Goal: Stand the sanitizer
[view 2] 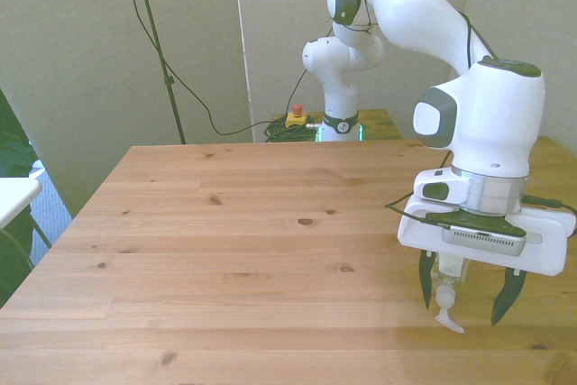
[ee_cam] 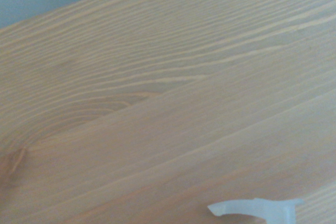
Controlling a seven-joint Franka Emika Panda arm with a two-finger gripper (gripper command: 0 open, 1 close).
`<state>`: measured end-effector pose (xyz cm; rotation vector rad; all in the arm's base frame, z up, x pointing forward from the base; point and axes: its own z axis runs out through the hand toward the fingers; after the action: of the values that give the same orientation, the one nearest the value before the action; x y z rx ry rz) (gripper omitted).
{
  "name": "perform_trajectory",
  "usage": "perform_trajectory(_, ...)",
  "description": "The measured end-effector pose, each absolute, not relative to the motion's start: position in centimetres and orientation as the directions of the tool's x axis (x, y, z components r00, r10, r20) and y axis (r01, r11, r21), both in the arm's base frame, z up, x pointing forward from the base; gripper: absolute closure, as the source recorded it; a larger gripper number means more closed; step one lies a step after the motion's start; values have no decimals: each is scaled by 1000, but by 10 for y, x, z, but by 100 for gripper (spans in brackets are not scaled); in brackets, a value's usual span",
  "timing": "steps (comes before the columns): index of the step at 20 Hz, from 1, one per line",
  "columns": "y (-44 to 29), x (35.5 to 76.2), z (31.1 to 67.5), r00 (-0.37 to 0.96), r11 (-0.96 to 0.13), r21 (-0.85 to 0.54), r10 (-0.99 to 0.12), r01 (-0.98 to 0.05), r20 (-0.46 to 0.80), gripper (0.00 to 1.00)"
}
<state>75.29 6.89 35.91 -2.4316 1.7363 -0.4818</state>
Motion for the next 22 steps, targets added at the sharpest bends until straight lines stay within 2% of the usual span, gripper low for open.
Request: perform_trajectory(22, 40, 751, 353, 290, -314, -236, -948, -919, 134, 100)
